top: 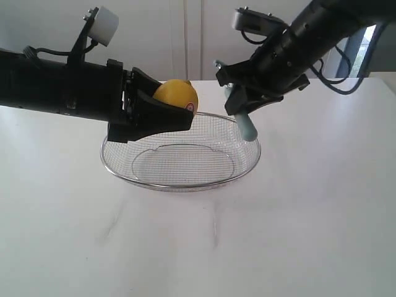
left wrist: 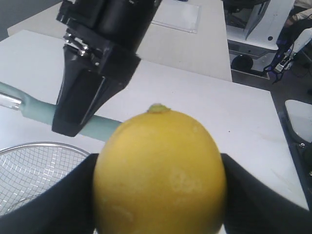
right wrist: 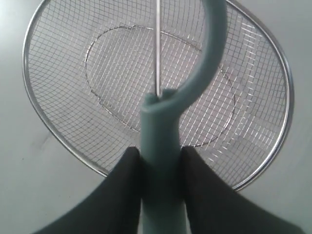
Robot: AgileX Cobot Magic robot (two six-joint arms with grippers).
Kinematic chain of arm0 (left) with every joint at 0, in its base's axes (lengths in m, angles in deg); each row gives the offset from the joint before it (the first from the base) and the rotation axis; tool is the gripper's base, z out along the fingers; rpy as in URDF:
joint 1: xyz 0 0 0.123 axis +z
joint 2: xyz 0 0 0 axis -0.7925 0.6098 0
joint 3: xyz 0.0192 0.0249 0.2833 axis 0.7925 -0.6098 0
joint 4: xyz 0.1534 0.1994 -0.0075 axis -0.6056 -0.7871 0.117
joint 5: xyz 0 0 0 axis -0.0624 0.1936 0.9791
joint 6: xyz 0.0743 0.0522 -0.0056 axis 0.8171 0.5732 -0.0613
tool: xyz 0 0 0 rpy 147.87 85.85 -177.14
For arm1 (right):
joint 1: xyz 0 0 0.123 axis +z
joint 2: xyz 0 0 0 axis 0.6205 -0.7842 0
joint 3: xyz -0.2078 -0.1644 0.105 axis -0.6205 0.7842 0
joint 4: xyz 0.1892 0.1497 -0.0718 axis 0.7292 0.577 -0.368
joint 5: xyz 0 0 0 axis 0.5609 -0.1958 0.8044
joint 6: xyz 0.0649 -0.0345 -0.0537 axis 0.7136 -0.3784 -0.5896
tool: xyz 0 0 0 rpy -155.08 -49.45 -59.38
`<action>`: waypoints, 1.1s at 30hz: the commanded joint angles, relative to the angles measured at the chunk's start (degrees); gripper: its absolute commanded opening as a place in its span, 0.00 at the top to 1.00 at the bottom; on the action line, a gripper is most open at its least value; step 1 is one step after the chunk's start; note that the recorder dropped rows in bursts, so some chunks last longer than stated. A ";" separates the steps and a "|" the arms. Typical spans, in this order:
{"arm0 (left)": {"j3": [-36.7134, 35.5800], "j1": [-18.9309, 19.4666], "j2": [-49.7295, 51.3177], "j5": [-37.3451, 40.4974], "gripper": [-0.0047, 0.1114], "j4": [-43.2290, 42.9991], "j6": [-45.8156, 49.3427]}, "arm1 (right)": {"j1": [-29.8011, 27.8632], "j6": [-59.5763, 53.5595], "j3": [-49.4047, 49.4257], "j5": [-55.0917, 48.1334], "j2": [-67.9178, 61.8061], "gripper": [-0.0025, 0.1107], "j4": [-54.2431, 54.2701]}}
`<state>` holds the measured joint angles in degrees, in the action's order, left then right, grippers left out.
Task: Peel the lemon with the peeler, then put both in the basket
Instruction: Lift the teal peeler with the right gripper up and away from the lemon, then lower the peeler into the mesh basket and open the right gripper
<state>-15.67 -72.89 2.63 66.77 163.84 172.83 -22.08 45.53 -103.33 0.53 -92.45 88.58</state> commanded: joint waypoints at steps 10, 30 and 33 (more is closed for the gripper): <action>0.25 -0.28 -0.27 1.44 0.96 1.29 -0.06 | 1.16 1.30 -12.23 -3.20 -11.95 0.98 -5.95; 0.25 -0.28 -0.27 1.44 0.96 1.29 -0.06 | 7.22 4.78 -16.23 -0.13 -20.24 0.98 -13.37; 0.25 -0.28 -0.27 1.44 0.96 1.29 -0.06 | 7.22 4.78 -16.23 0.57 -20.64 0.98 -12.99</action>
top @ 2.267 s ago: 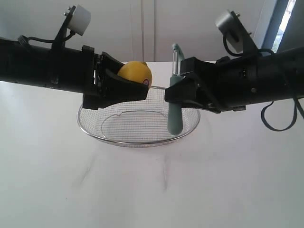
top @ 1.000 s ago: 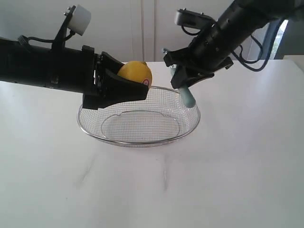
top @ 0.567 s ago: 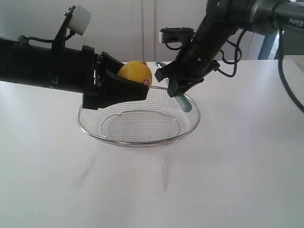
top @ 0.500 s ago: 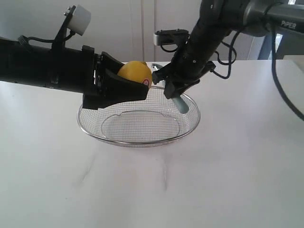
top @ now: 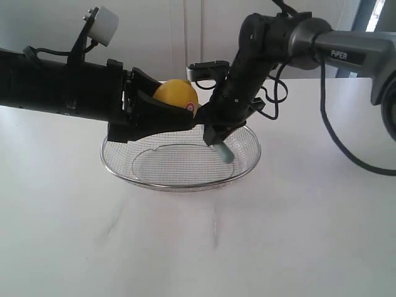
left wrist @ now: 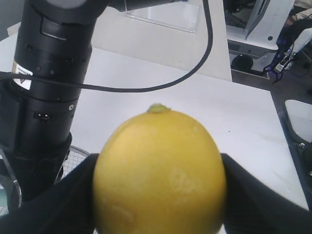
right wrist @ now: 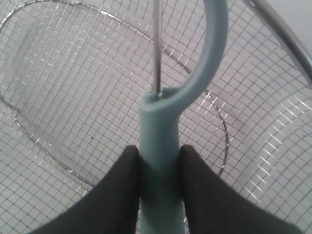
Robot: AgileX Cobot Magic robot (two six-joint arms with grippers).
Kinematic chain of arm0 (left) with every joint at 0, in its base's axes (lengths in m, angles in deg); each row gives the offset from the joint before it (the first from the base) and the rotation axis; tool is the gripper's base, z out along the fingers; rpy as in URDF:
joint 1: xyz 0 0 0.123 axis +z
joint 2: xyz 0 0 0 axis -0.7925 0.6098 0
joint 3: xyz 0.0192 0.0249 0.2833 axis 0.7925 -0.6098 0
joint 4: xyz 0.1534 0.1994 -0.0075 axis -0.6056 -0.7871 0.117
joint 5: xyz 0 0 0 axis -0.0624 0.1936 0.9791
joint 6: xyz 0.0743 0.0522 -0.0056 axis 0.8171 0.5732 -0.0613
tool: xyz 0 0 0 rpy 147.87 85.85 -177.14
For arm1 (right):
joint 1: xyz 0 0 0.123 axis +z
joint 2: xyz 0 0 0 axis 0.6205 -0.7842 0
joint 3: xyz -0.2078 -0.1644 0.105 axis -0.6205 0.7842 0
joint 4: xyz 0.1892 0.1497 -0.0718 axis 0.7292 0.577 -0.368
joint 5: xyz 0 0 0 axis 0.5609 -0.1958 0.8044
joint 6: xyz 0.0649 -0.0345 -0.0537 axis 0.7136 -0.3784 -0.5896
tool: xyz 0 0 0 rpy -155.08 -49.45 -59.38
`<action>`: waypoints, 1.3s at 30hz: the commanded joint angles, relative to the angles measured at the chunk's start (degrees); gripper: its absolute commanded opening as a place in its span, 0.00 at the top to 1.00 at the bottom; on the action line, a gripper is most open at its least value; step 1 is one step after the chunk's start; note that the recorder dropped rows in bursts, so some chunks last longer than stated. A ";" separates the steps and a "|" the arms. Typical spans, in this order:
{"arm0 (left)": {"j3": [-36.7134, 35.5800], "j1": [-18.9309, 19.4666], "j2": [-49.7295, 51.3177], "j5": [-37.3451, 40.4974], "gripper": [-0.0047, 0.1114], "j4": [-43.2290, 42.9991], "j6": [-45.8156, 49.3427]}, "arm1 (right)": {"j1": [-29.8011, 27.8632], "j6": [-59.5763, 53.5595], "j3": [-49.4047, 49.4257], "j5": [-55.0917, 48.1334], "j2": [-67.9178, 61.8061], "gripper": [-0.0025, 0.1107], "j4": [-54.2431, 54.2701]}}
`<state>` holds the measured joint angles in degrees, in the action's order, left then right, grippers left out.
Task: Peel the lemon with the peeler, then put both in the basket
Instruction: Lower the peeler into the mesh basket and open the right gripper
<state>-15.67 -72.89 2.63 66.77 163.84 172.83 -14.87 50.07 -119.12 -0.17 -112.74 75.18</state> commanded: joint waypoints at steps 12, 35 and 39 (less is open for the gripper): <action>0.25 -0.28 -0.27 1.44 0.96 1.29 -0.06 | 0.01 0.25 -0.45 1.81 -3.22 0.98 1.82; 0.25 -0.28 -0.27 1.44 0.96 1.29 -0.06 | 0.01 -0.21 -0.45 1.36 -3.92 0.92 1.82; 0.25 -0.28 -0.27 1.44 0.96 1.29 -0.06 | 0.01 -0.21 -0.45 1.36 -3.92 0.82 1.82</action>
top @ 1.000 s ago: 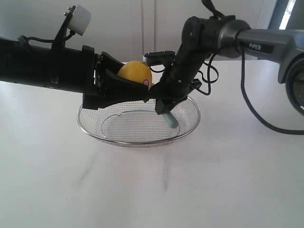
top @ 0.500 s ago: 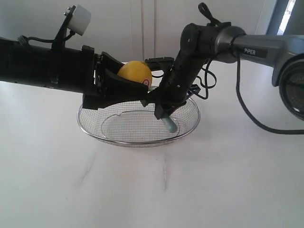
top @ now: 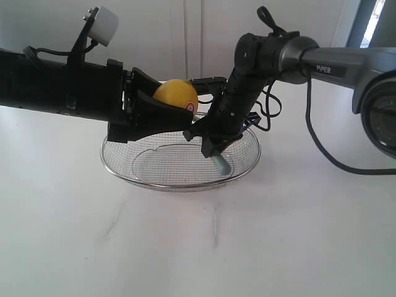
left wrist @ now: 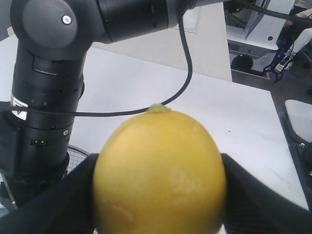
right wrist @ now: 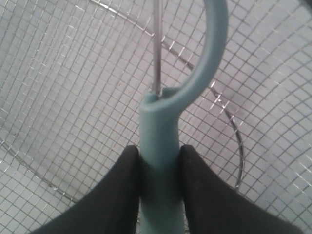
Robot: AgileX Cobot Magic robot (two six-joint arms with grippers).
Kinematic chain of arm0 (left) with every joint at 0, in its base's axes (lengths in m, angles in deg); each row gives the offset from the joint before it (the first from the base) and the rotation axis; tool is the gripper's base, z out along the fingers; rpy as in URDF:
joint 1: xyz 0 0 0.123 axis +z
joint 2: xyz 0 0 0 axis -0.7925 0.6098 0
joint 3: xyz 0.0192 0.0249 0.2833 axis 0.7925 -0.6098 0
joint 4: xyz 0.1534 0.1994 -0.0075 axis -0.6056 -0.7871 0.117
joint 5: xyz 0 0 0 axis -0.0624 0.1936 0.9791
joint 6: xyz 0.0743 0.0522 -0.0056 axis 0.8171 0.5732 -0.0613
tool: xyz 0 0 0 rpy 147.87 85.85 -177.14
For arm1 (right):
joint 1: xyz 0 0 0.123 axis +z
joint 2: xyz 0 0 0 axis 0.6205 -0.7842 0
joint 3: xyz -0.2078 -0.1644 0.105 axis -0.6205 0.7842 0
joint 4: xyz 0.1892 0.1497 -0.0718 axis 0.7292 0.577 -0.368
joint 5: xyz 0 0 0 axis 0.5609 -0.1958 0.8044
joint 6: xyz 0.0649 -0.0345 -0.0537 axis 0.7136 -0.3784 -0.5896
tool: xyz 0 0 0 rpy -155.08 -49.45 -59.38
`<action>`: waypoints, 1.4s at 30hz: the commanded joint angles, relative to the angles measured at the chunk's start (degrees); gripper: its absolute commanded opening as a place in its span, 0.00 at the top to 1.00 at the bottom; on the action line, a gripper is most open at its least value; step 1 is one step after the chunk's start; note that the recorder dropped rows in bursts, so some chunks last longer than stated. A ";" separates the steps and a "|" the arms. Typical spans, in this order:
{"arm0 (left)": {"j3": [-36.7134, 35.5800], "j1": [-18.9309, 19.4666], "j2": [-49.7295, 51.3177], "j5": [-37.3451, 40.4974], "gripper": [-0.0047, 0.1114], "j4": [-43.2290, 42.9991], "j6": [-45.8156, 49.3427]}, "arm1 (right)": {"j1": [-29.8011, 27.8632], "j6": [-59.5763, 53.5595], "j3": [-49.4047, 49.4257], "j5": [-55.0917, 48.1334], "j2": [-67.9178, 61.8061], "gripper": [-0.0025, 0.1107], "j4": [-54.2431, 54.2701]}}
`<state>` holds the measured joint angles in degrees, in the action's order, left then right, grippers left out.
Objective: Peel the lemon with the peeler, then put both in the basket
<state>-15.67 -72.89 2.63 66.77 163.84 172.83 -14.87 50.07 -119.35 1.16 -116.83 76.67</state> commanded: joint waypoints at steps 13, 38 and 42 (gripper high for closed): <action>0.25 -0.28 -0.27 1.44 0.96 1.29 -0.06 | 0.01 -0.21 -0.21 -0.06 0.17 0.63 0.22; 0.25 -0.28 -0.27 1.44 0.96 1.29 -0.06 | 0.01 0.28 -0.21 -4.14 5.16 0.73 0.22; 0.25 -0.28 -0.27 1.44 0.96 1.29 -0.06 | 0.01 0.28 -0.21 -5.94 5.62 0.87 0.34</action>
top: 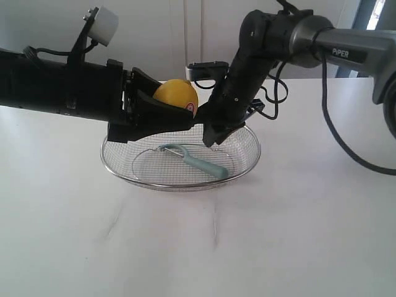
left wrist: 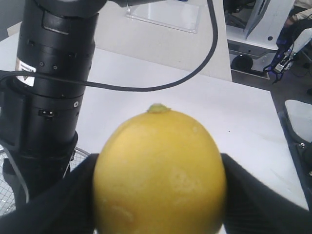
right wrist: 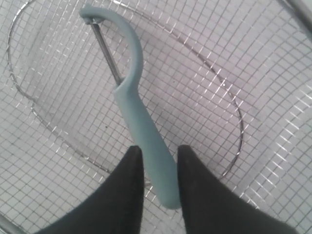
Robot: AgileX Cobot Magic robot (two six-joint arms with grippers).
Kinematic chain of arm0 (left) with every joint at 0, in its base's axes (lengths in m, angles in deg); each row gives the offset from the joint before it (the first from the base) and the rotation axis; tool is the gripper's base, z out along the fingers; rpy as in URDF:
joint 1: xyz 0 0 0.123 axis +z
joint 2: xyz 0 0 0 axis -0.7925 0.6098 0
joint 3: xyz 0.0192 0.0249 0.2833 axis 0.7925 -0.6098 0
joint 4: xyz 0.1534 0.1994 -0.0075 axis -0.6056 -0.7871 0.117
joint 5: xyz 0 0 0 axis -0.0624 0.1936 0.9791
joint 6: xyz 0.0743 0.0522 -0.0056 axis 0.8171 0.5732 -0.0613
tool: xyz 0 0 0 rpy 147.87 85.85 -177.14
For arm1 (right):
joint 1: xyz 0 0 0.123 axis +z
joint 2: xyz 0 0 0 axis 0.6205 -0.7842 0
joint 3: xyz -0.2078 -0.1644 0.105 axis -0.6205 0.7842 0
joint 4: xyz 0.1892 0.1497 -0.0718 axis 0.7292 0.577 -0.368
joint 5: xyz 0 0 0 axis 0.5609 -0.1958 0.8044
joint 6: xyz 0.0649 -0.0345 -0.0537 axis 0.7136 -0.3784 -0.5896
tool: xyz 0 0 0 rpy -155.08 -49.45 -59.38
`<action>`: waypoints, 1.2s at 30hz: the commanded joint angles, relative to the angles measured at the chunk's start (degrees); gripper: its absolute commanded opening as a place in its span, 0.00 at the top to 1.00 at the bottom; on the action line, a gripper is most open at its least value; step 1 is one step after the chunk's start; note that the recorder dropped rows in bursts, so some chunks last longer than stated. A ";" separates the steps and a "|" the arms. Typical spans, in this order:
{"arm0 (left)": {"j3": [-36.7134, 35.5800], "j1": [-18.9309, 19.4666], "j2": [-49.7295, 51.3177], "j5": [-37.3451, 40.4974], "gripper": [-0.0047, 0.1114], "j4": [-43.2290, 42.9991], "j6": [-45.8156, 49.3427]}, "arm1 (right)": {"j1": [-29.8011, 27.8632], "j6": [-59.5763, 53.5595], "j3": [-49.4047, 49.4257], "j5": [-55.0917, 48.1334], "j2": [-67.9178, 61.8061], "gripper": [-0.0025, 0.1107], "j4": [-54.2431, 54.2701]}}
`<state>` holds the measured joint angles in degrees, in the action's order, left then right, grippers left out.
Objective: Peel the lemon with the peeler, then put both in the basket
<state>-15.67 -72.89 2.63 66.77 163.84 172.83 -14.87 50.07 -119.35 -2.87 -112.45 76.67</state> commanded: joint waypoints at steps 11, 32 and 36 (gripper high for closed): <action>0.25 -0.28 -0.27 1.44 0.96 1.29 -0.06 | -0.10 4.00 -0.21 -3.90 2.95 0.98 1.45; 0.25 -0.28 -0.27 1.44 0.96 1.29 -0.06 | -0.21 16.34 -0.21 -8.36 7.57 0.98 -1.30; 0.25 -0.28 -0.27 0.94 0.96 1.29 -0.06 | -1.25 21.65 -0.11 -8.36 10.02 0.98 -1.59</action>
<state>-15.67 -72.89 2.63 66.77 163.84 172.83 -15.19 70.10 -119.37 -11.04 -103.95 75.62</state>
